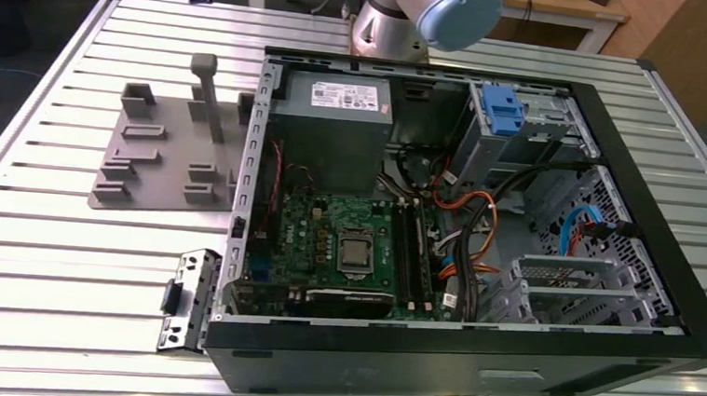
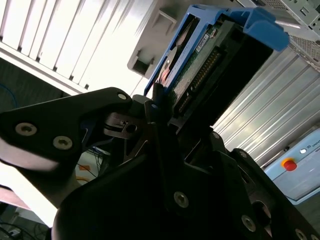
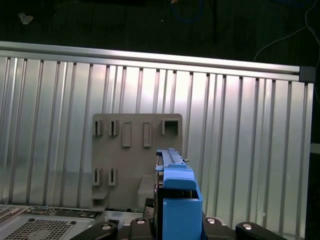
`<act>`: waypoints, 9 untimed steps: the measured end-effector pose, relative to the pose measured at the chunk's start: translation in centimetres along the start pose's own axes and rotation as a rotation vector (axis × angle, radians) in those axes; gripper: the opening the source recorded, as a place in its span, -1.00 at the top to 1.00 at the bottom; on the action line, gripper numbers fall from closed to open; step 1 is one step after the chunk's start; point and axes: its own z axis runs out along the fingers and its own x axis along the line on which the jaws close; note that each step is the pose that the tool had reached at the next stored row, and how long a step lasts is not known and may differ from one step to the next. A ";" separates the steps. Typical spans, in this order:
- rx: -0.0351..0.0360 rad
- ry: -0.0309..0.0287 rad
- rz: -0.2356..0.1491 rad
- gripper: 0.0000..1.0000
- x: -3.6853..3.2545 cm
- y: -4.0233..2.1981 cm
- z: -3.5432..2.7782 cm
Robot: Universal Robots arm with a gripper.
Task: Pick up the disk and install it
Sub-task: 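Pick up the disk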
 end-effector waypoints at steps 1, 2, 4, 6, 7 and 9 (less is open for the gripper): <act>0.0000 0.0000 0.000 0.27 0.03 -0.09 0.00; 0.0000 -0.0001 0.000 0.27 0.07 -0.18 0.00; 0.0001 -0.0001 0.000 0.27 0.14 -0.35 0.00; 0.0000 0.0000 0.000 0.27 0.22 -0.54 -0.01; 0.0000 0.0000 0.000 0.27 0.26 -0.63 -0.01; 0.0000 0.0000 0.000 0.27 0.33 -0.82 -0.02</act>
